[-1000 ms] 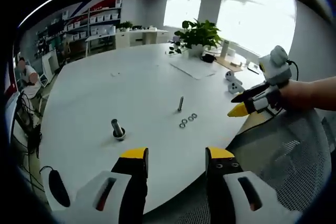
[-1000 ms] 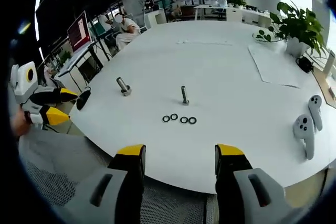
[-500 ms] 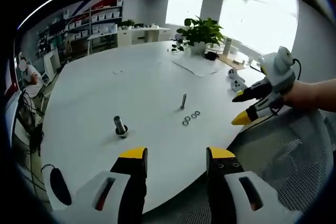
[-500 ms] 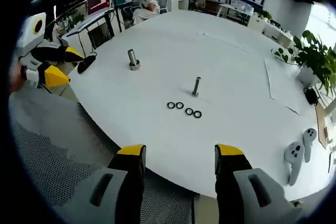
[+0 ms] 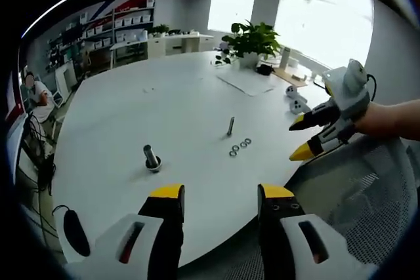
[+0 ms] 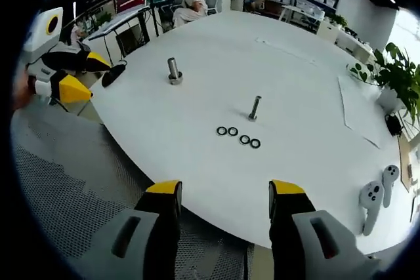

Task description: Place the washer onto the threaded stud by aligning its center hole with the stud, sliding it down to the base, and recovering from edge contact or off-axis alignment until the washer reaches the visible bottom stop.

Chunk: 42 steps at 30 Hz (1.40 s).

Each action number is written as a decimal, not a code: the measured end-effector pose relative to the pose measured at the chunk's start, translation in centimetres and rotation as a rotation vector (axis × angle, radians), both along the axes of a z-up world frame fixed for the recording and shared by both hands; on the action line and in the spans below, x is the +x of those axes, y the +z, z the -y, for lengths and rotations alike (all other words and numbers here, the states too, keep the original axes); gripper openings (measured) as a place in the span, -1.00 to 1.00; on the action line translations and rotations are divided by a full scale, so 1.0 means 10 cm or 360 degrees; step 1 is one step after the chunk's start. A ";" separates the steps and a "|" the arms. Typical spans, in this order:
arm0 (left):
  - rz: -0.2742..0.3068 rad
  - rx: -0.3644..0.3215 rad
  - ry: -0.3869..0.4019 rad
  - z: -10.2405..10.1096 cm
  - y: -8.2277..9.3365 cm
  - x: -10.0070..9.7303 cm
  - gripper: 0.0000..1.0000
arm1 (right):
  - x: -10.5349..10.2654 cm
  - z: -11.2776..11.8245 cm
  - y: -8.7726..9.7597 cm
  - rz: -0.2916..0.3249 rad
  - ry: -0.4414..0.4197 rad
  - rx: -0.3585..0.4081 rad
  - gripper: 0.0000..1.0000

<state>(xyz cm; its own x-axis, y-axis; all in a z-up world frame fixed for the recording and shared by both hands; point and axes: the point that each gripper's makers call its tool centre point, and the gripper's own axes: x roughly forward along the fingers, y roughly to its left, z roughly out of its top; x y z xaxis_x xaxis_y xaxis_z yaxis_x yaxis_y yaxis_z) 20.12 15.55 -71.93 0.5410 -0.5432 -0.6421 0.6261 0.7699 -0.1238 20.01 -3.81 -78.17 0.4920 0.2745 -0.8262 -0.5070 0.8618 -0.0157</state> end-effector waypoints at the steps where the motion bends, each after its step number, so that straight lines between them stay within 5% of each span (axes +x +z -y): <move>1: 0.0000 -0.0001 0.0001 0.00 0.00 0.00 -0.14 | 0.00 0.00 0.00 0.0002 0.0003 -0.0003 0.12; 32: 0.0010 -0.0009 -0.0005 0.01 0.02 0.00 -0.14 | -0.04 -0.08 -0.16 -0.0051 0.0119 -0.0107 0.12; 42: 0.0008 -0.0001 -0.0002 -0.01 0.02 0.01 -0.14 | 0.08 -0.01 -0.23 -0.0078 0.0024 -0.0056 0.10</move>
<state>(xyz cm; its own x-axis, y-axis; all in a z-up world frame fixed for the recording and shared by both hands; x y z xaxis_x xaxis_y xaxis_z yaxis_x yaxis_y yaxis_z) 20.21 15.67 -71.77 0.5436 -0.5442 -0.6391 0.6276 0.7690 -0.1210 20.76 -3.75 -80.44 0.4467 0.2521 -0.8585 -0.5208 0.8535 -0.0203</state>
